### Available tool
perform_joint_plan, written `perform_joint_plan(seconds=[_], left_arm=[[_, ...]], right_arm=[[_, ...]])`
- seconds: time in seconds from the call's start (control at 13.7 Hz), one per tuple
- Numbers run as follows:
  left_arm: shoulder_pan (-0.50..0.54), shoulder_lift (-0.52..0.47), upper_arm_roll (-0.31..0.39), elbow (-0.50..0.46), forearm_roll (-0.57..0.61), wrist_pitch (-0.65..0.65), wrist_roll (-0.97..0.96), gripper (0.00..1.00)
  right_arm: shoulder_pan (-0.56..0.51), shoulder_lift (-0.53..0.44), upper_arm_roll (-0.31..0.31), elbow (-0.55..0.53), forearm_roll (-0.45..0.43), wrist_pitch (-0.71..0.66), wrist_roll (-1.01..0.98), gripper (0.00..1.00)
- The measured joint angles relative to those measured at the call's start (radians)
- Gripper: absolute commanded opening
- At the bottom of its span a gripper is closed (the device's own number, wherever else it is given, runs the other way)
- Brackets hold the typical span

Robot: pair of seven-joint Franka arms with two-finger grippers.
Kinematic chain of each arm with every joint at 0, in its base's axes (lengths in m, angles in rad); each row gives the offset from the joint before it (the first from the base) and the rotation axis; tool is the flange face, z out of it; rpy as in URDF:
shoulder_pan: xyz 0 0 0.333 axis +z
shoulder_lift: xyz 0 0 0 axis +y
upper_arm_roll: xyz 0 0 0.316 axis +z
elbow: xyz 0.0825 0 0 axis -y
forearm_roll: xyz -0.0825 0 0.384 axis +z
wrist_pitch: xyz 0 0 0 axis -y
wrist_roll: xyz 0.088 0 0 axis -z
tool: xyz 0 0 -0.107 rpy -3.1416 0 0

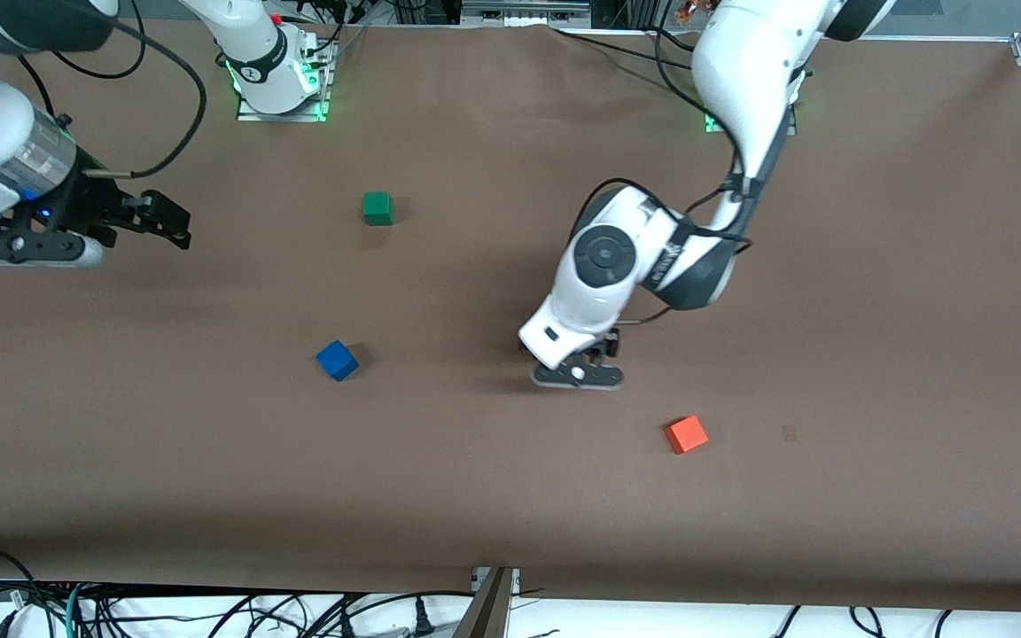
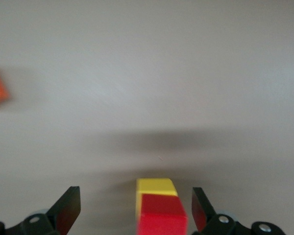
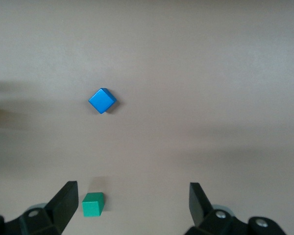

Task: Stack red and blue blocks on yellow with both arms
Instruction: 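Open the left gripper and withdraw it while the right gripper reaches the blue cube, then lower the right gripper onto the blue cube and close it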

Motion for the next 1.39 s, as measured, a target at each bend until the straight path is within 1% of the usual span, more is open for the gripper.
perform_joint_plan(seconds=[0.15, 0.22, 0.37, 0.51, 0.73, 0.88, 1.02, 1.24, 1.31, 1.39], left_arm=[[0.082, -0.021, 0.007, 0.103, 0.000, -0.088, 0.002, 1.00], [0.126, -0.036, 0.008, 0.129, 0.000, -0.104, 0.003, 1.00], [0.220, -0.071, 0.010, 0.147, 0.001, -0.117, 0.005, 1.00], [0.320, -0.103, 0.010, 0.147, 0.001, -0.166, 0.053, 1.00], [0.463, -0.146, 0.008, 0.149, 0.001, -0.254, 0.218, 1.00], [0.536, -0.190, 0.007, 0.151, 0.001, -0.302, 0.250, 1.00], [0.605, -0.239, 0.003, 0.152, -0.009, -0.379, 0.272, 1.00], [0.675, -0.318, 0.001, 0.142, -0.039, -0.470, 0.351, 1.00], [0.686, -0.353, 0.001, 0.116, -0.039, -0.500, 0.396, 1.00], [0.691, -0.394, 0.001, 0.070, -0.037, -0.518, 0.443, 1.00]], right_arm=[[0.002, 0.041, 0.002, 0.005, 0.000, 0.000, -0.001, 1.00], [0.005, 0.066, 0.004, 0.006, 0.000, -0.001, -0.003, 1.00], [0.007, 0.140, 0.007, 0.005, 0.000, 0.006, -0.020, 1.00], [0.008, 0.212, 0.007, 0.007, 0.003, 0.056, -0.094, 1.00], [0.012, 0.292, 0.009, 0.008, 0.008, 0.140, -0.221, 1.00], [0.020, 0.354, 0.010, 0.007, 0.008, 0.228, -0.270, 1.00], [0.040, 0.427, 0.011, 0.007, 0.008, 0.332, -0.318, 1.00], [0.084, 0.512, 0.012, 0.008, 0.008, 0.469, -0.361, 1.00], [0.099, 0.534, 0.012, 0.006, 0.008, 0.512, -0.368, 1.00], [0.113, 0.556, 0.012, 0.003, 0.008, 0.553, -0.372, 1.00]])
